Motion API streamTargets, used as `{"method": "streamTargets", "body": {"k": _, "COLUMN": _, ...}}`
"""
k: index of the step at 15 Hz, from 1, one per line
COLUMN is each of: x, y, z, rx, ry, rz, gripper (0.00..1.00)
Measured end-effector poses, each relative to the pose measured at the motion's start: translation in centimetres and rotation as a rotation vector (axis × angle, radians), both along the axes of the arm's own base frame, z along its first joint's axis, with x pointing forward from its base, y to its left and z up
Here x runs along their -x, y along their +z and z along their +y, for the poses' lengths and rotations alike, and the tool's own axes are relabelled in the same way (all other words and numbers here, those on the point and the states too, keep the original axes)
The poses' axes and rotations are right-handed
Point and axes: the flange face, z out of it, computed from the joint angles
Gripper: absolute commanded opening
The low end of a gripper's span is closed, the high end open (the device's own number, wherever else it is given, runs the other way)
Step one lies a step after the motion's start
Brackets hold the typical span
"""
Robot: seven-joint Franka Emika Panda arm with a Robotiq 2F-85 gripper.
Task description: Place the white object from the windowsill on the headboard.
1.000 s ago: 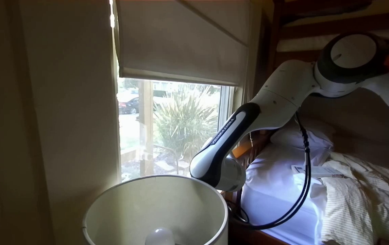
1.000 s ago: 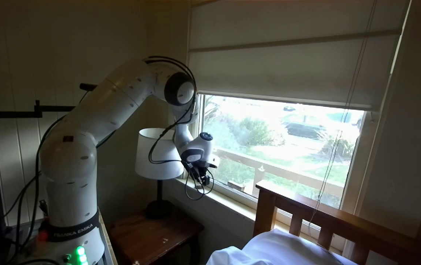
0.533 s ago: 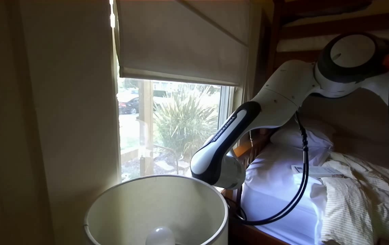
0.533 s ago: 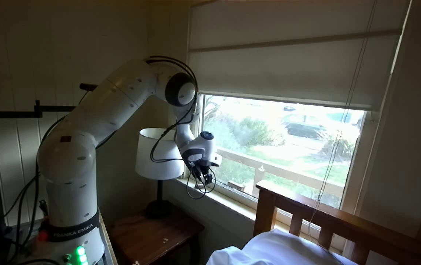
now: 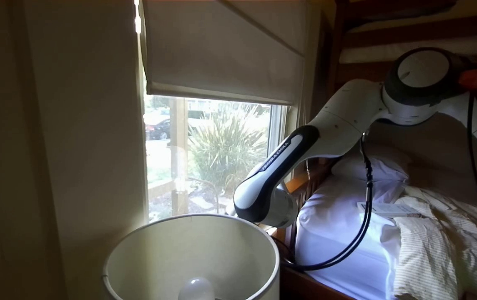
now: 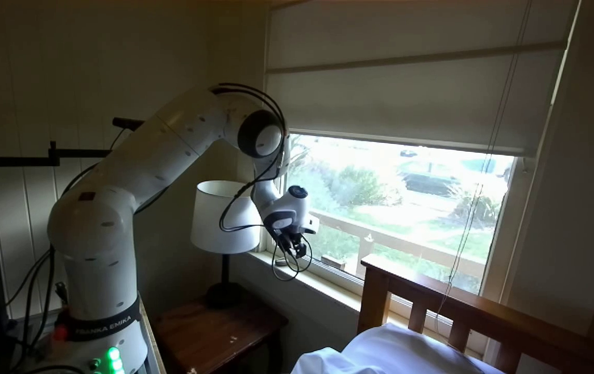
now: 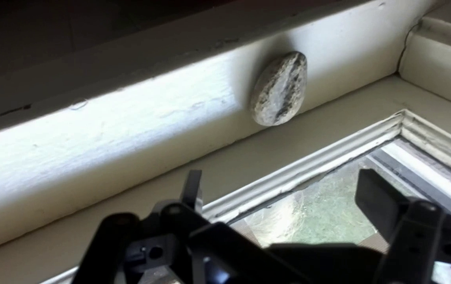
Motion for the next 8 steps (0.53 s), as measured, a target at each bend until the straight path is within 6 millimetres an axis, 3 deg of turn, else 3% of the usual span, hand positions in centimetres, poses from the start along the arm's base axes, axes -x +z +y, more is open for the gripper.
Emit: {"method": "streamTargets", "body": {"k": 8, "x": -1.0, "y": -4.2, "z": 0.5, "rx": -0.009, "ry": 0.068, "rz": 0.009, "gripper": 1.00}}
